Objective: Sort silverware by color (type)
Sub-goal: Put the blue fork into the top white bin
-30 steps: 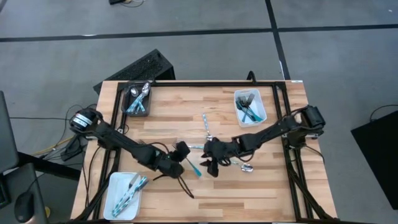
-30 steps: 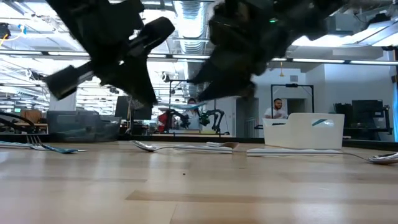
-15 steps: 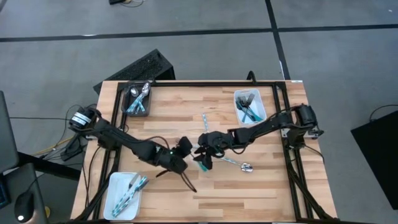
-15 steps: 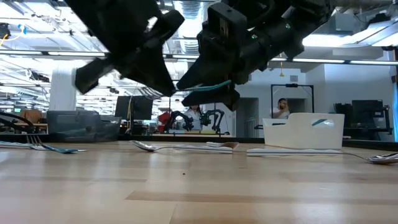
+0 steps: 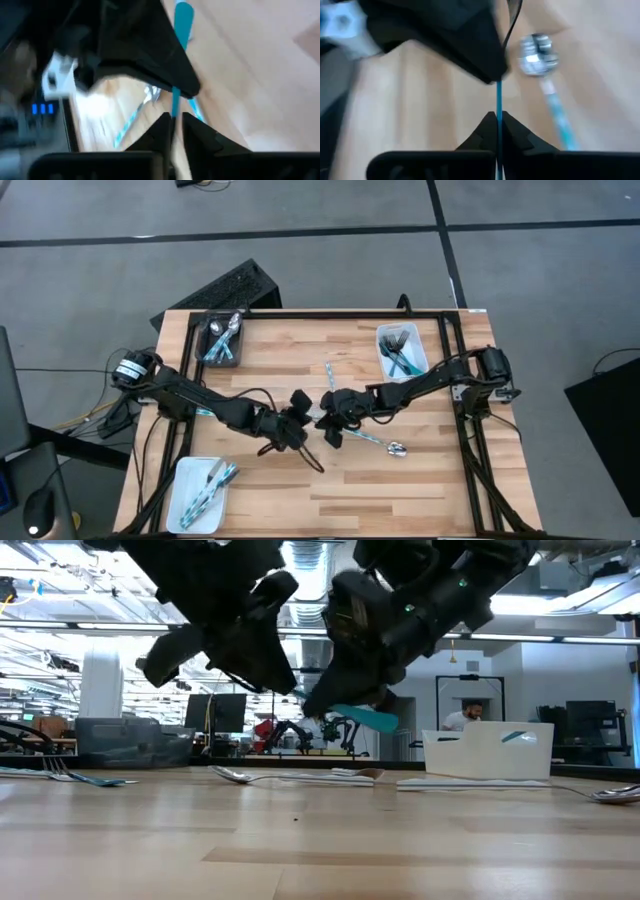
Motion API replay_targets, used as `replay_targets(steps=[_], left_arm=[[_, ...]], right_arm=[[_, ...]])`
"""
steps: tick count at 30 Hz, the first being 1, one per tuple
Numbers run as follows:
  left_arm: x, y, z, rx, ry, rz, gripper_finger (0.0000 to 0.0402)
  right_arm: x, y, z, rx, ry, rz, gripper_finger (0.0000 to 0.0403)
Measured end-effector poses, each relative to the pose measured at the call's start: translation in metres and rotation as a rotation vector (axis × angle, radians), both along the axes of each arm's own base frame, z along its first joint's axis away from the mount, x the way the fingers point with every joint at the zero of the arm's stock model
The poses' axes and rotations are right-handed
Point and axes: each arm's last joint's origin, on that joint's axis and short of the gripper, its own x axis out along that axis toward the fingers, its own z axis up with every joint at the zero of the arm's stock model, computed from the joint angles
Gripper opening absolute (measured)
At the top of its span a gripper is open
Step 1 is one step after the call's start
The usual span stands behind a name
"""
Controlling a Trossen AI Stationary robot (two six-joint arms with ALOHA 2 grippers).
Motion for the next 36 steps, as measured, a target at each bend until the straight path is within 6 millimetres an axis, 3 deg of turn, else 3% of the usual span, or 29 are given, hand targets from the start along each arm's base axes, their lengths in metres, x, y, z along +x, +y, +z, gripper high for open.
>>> replay_targets(steps=[3,8,12,16,20,23,30,36], left_arm=[[-0.008,0.002,0.002,-0.062,-0.004,0.141,0.0061],[-0.032,0.01,0.014,-0.157,0.052,0.287,0.0107],[-0.052,0.017,0.022,-0.288,-0.025,0.381,0.0125],[-0.075,0.021,0.021,-0.434,-0.135,0.44,0.0127],[-0.098,0.026,0.015,-0.559,-0.227,0.585,0.0127],[-0.11,0.029,0.01,-0.651,-0.26,0.677,0.0127],[-0.131,0.042,-0.013,-0.649,-0.252,0.92,0.0128],[-0.136,0.045,-0.015,-0.733,-0.158,0.992,0.0128]], right_arm=[[-0.008,-0.013,0.008,-0.099,0.051,-0.134,0.0025],[-0.032,-0.036,0.037,-0.262,0.12,-0.295,0.0025],[-0.066,-0.057,0.058,-0.341,0.175,-0.399,0.0025],[-0.106,-0.084,0.062,-0.307,0.203,-0.504,0.0025],[-0.146,-0.107,0.043,-0.261,0.302,-0.677,0.003],[-0.168,-0.122,0.027,-0.275,0.36,-0.704,0.0037],[-0.187,-0.142,0.01,-0.29,0.401,-0.696,0.0041],[-0.188,-0.145,0.009,-0.256,0.389,-0.675,0.0107]])
